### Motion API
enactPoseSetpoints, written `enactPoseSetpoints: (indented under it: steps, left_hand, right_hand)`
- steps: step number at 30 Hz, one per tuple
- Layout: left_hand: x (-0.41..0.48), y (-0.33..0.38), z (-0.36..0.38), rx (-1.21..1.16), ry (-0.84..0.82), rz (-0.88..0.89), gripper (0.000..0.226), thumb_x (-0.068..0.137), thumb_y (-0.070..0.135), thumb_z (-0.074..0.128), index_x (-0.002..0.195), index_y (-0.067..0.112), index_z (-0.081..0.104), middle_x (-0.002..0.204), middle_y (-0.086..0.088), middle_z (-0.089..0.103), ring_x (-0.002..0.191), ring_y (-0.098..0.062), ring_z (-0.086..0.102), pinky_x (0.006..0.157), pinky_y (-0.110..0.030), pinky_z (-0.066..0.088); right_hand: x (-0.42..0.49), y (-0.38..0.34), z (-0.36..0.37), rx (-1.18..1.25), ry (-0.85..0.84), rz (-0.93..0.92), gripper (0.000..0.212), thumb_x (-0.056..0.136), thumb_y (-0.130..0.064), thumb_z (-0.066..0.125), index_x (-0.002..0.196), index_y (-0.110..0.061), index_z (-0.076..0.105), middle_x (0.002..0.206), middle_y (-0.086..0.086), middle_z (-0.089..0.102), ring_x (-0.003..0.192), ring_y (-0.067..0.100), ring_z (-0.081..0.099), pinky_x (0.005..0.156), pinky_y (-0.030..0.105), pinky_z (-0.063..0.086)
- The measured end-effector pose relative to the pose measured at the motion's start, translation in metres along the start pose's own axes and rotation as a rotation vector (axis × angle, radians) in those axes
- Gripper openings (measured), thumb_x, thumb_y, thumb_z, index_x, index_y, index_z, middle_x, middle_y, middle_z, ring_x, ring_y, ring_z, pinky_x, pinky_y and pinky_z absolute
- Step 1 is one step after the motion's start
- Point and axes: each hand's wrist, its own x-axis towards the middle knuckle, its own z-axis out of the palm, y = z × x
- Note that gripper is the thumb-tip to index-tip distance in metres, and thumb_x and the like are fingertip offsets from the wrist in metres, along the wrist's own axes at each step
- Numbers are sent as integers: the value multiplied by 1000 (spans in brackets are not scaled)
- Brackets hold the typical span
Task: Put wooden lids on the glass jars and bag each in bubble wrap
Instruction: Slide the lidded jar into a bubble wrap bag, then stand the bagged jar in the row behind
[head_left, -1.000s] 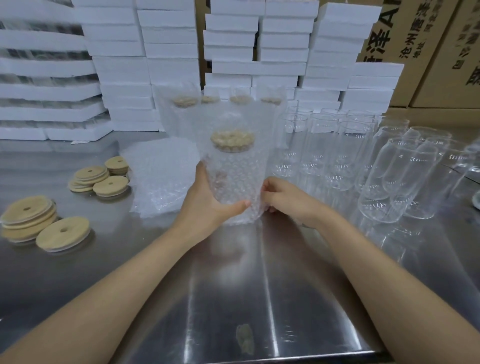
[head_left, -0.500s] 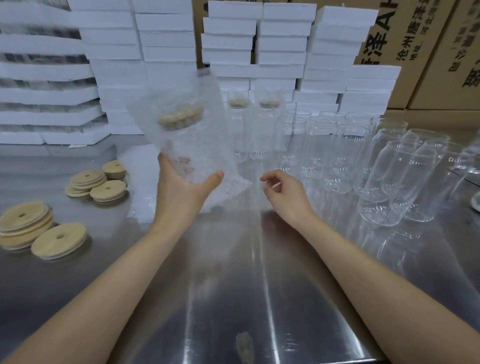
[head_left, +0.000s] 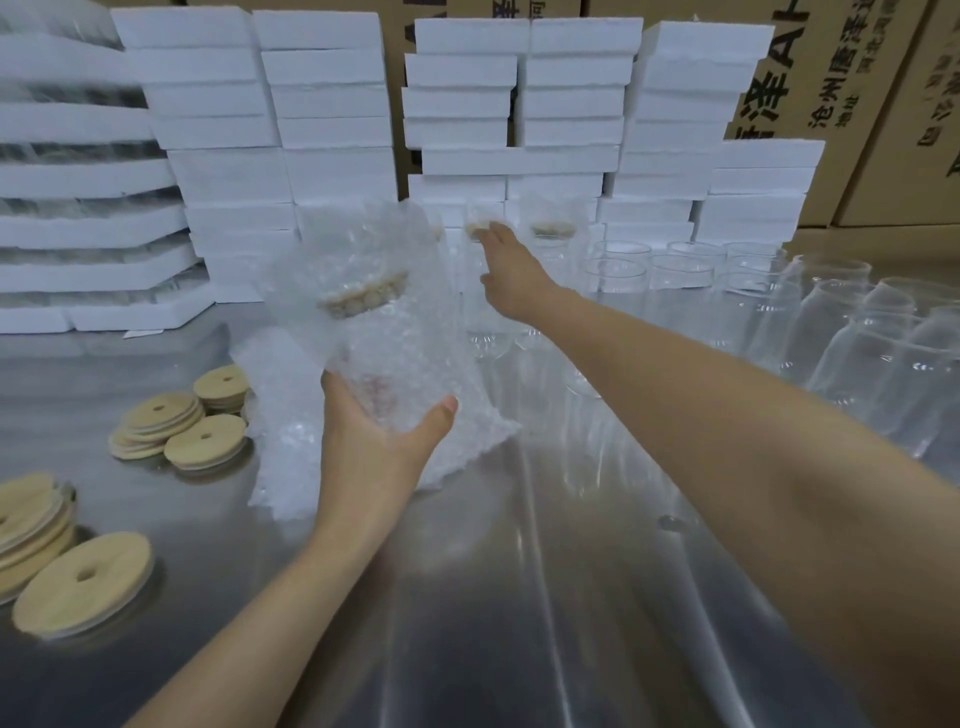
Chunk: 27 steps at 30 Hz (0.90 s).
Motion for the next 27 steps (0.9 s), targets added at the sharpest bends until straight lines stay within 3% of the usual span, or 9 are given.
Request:
enactPoseSetpoints:
  steps: [3, 7, 12, 15, 18, 21, 25, 27]
  left_hand:
    - [1, 0, 0, 5, -19, 6, 86, 68, 50, 76, 134, 44, 22, 126, 18, 45, 111, -1, 46, 85, -10, 31]
    - [3, -2, -3, 22, -15, -13, 90, 70, 52, 75, 140, 35, 20, 135, 15, 41, 117, -3, 42, 94, -21, 33]
    - [4, 0, -4, 9, -15, -19, 81, 71, 51, 74, 133, 37, 23, 126, 15, 43, 110, -3, 44, 83, -11, 32]
    - [1, 6, -7, -3, -14, -39, 88, 71, 47, 76, 139, 33, 23, 122, 16, 44, 108, -2, 45, 82, -12, 31]
    - [1, 17, -15, -46, 23, 18, 85, 71, 41, 80, 137, 31, 28, 123, 15, 49, 109, -1, 50, 84, -9, 35]
    - [10, 40, -10, -20, 50, 76, 77, 71, 42, 80, 129, 31, 30, 121, 9, 50, 105, -4, 52, 87, -18, 42]
    - [46, 72, 27, 9, -27, 133, 79, 65, 28, 82, 124, 27, 31, 122, -1, 48, 112, -15, 51, 88, -26, 45]
    - [68, 80, 55, 39, -38, 94, 86, 59, 29, 77, 132, 19, 32, 126, -6, 47, 116, -22, 50, 92, -33, 47]
  right_hand:
    - [17, 1, 1, -29, -33, 10, 48, 101, -12, 48, 147, -6, 35, 151, 14, 35, 135, 30, 39, 108, 35, 33]
    - [12, -1, 0, -151, -15, -27, 36, 102, -20, 46, 138, -18, 50, 145, 10, 45, 125, 30, 49, 98, 38, 42]
    - [-29, -5, -14, -186, 30, -14, 39, 102, -25, 40, 141, -24, 47, 139, 11, 51, 120, 34, 52, 86, 36, 41]
    - [-73, -5, -25, -228, 67, -25, 40, 102, -24, 40, 141, -24, 47, 126, 12, 56, 110, 39, 56, 75, 36, 36]
    - [-117, 2, -42, -261, 101, 9, 40, 101, -24, 39, 141, -27, 47, 118, 12, 58, 106, 41, 57, 74, 38, 33]
    - [-151, 12, -58, -299, 147, 88, 39, 100, -25, 39, 138, -28, 49, 118, 13, 60, 107, 40, 57, 73, 37, 31]
    - [-172, 19, -65, -286, 180, 166, 40, 101, -25, 40, 139, -31, 49, 123, 11, 60, 109, 40, 56, 73, 37, 30]
    - [-173, 20, -66, -261, 179, 162, 40, 101, -24, 40, 139, -31, 49, 124, 10, 60, 110, 40, 55, 74, 37, 30]
